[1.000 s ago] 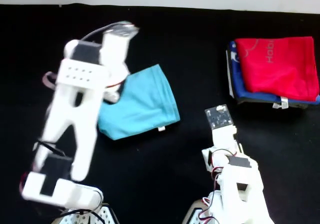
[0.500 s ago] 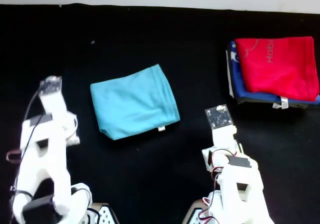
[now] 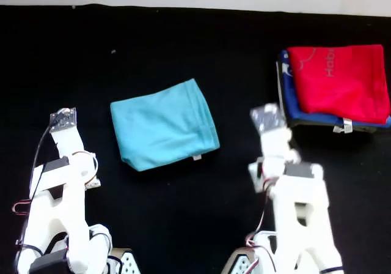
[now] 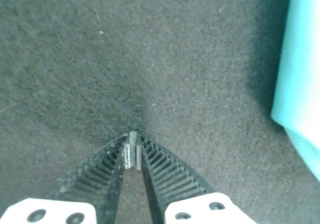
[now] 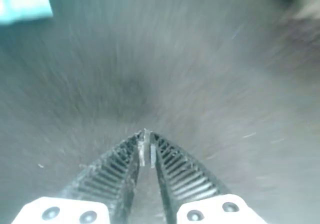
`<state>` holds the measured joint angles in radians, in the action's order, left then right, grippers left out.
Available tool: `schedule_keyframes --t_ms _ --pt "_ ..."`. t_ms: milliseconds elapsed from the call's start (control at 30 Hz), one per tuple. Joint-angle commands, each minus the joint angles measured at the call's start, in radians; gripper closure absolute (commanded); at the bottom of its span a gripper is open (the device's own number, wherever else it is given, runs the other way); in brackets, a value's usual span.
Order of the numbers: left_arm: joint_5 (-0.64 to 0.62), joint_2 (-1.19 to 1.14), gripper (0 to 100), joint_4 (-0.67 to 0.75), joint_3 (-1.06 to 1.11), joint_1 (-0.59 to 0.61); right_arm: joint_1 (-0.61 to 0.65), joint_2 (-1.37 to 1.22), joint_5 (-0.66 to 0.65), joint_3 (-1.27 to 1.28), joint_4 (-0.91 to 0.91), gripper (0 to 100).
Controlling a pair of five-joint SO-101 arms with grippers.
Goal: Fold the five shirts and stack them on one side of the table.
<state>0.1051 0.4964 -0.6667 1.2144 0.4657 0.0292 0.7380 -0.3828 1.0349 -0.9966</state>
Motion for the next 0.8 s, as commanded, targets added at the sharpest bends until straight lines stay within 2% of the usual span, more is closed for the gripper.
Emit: schedule_keyframes --t_ms 0,100,200,433,567,767 --pt "0.002 -0.002 99 0.020 0.002 0.008 0.087 -0.002 0.074 -0.364 -0.222 98.8" --pt "0.002 -0.002 99 0.021 0.002 0.008 0.194 -0.025 0.104 -0.547 -0.295 98.8" --pt "0.002 -0.002 99 0.021 0.002 0.008 0.280 -0.157 0.207 -0.691 -0.309 96.0" --pt "0.002 -0.002 99 0.021 0.002 0.007 0.463 -0.625 0.397 -0.997 -0.366 69.7" --pt "0.002 -0.002 99 0.021 0.002 0.007 0.496 -0.877 0.486 -1.184 -0.367 65.4" --pt "0.002 -0.002 99 0.021 0.002 0.007 0.501 -1.170 0.545 -1.429 -0.381 65.3"
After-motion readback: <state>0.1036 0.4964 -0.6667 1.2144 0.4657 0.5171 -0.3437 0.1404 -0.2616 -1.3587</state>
